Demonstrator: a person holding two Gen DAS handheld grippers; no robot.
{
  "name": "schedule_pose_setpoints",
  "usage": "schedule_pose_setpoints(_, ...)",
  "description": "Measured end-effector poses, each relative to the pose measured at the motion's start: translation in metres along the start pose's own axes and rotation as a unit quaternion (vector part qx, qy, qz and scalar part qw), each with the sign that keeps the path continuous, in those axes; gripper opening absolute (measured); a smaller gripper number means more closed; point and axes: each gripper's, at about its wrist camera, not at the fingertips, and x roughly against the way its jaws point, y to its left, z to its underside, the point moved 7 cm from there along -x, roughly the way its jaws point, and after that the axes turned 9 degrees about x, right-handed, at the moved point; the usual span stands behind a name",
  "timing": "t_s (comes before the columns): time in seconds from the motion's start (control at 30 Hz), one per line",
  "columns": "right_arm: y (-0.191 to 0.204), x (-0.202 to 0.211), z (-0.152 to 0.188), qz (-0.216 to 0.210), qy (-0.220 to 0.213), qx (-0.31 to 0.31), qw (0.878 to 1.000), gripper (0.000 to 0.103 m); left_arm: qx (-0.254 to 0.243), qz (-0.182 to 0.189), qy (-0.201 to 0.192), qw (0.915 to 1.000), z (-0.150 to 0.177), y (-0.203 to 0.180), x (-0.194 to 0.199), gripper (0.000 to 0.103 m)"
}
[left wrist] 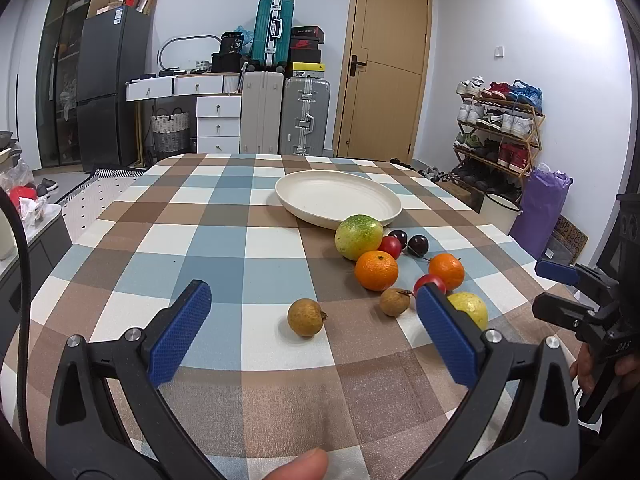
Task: Organize fruits
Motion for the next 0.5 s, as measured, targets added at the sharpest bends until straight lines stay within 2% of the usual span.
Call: schedule_pose_setpoints(0.5, 0.0007, -0.0006, 0.0003, 0.0, 0.0, 0.001, 1.0, 0.103, 0.0, 0.002, 0.001, 1.0, -0.0005, 0.0003, -0.0026, 0.102)
